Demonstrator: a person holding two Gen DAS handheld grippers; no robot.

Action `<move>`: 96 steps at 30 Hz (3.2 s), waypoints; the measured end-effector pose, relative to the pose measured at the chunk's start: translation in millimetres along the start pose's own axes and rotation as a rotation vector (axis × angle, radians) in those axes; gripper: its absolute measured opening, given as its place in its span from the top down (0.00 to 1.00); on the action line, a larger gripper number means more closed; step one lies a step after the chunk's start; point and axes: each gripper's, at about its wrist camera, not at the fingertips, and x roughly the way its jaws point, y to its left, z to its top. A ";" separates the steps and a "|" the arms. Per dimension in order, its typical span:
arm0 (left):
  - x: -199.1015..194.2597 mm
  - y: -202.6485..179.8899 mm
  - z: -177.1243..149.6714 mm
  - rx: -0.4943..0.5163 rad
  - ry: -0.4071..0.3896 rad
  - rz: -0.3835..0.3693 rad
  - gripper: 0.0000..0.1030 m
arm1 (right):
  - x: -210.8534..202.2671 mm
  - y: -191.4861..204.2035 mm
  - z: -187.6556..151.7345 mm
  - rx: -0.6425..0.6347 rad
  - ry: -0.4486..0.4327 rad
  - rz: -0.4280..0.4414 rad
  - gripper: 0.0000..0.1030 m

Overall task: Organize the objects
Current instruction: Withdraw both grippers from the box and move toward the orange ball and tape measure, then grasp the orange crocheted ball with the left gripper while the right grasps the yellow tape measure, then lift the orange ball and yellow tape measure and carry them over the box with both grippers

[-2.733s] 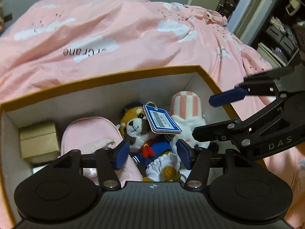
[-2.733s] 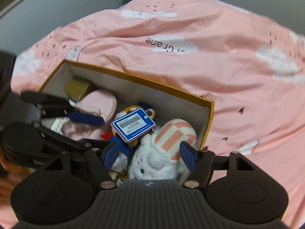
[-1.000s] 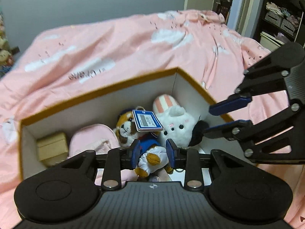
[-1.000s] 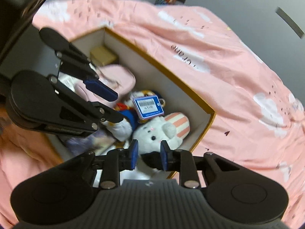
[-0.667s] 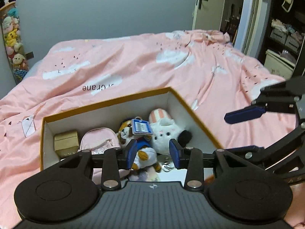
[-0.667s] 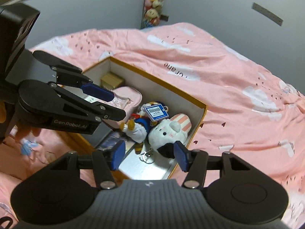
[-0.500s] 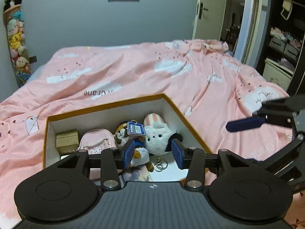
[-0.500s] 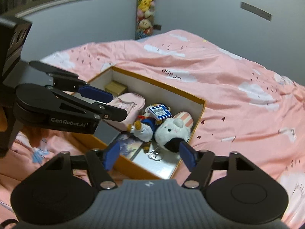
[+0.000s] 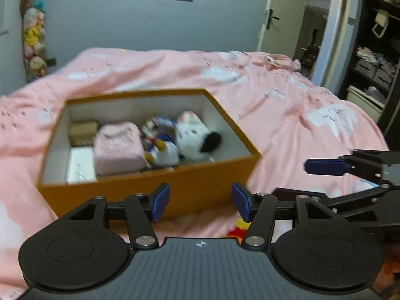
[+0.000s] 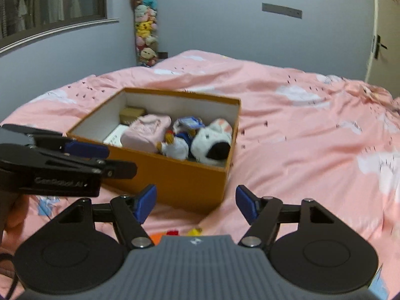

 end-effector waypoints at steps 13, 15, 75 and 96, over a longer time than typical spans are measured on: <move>24.6 -8.4 -48.1 0.068 0.144 -0.036 0.30 | 23.7 -16.6 -49.9 0.099 0.096 -0.117 0.37; 27.5 -10.5 -55.1 0.079 0.158 -0.041 0.28 | 26.4 -20.3 -53.5 0.124 0.111 -0.118 0.37; 51.2 3.5 -69.4 0.040 0.209 0.018 0.52 | 89.3 37.6 -79.5 -0.611 0.285 0.052 0.48; 25.1 18.3 -53.5 -0.049 0.100 -0.001 0.55 | 62.6 23.1 -57.2 -0.599 0.176 0.111 0.49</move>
